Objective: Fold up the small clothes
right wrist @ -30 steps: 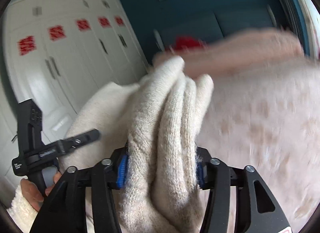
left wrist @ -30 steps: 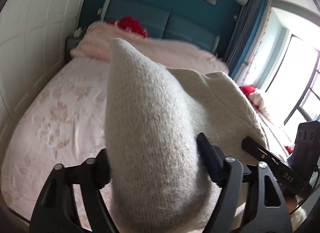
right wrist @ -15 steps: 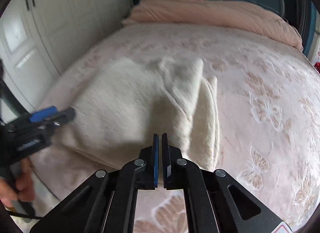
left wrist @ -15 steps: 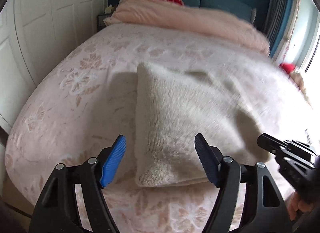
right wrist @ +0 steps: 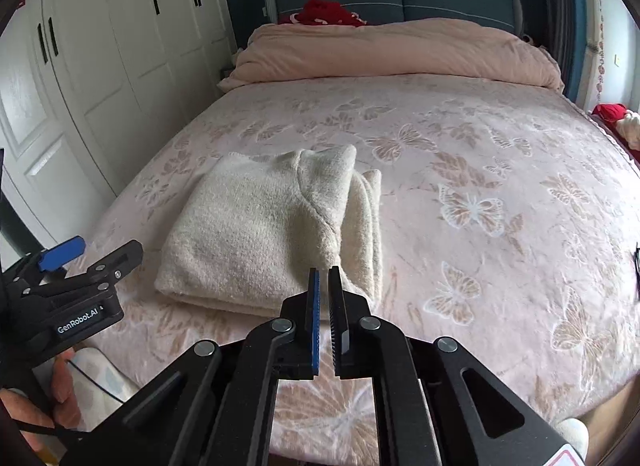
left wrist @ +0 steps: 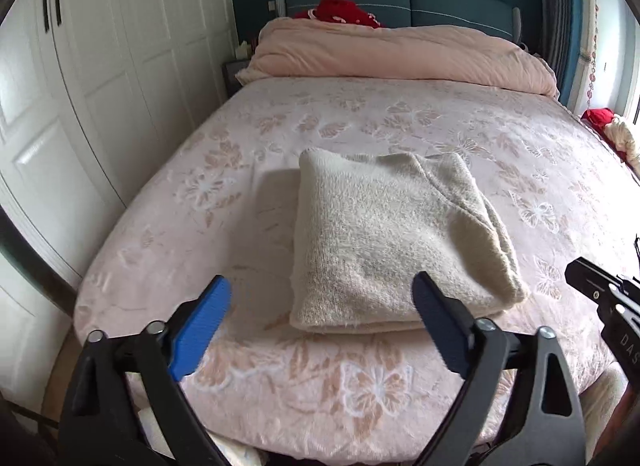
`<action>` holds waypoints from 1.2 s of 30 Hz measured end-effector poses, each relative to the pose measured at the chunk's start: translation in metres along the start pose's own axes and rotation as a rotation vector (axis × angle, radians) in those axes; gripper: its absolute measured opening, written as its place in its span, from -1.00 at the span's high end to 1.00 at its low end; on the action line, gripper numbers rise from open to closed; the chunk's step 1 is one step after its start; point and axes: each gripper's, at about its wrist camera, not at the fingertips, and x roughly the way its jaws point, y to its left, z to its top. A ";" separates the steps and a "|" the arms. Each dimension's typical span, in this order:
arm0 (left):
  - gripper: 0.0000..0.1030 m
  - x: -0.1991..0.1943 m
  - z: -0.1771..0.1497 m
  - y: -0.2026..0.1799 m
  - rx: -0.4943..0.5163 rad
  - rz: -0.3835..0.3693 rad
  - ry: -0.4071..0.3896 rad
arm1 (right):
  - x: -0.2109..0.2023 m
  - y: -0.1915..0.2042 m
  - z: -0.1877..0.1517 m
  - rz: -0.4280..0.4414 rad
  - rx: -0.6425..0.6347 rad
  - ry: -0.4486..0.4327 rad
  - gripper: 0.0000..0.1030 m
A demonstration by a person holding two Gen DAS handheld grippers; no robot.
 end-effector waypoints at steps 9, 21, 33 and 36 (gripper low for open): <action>-0.86 -0.016 -0.026 -0.031 0.035 0.005 0.008 | -0.019 -0.018 -0.051 -0.097 0.005 -0.053 0.29; -0.85 -0.024 -0.054 -0.045 0.041 0.025 0.022 | -0.022 -0.021 -0.070 -0.086 0.039 -0.031 0.21; -0.85 -0.026 -0.059 -0.037 0.024 0.048 0.018 | -0.022 -0.018 -0.072 -0.092 0.057 -0.020 0.13; -0.85 -0.026 -0.059 -0.037 0.022 0.046 0.018 | -0.022 -0.016 -0.071 -0.093 0.060 -0.017 0.13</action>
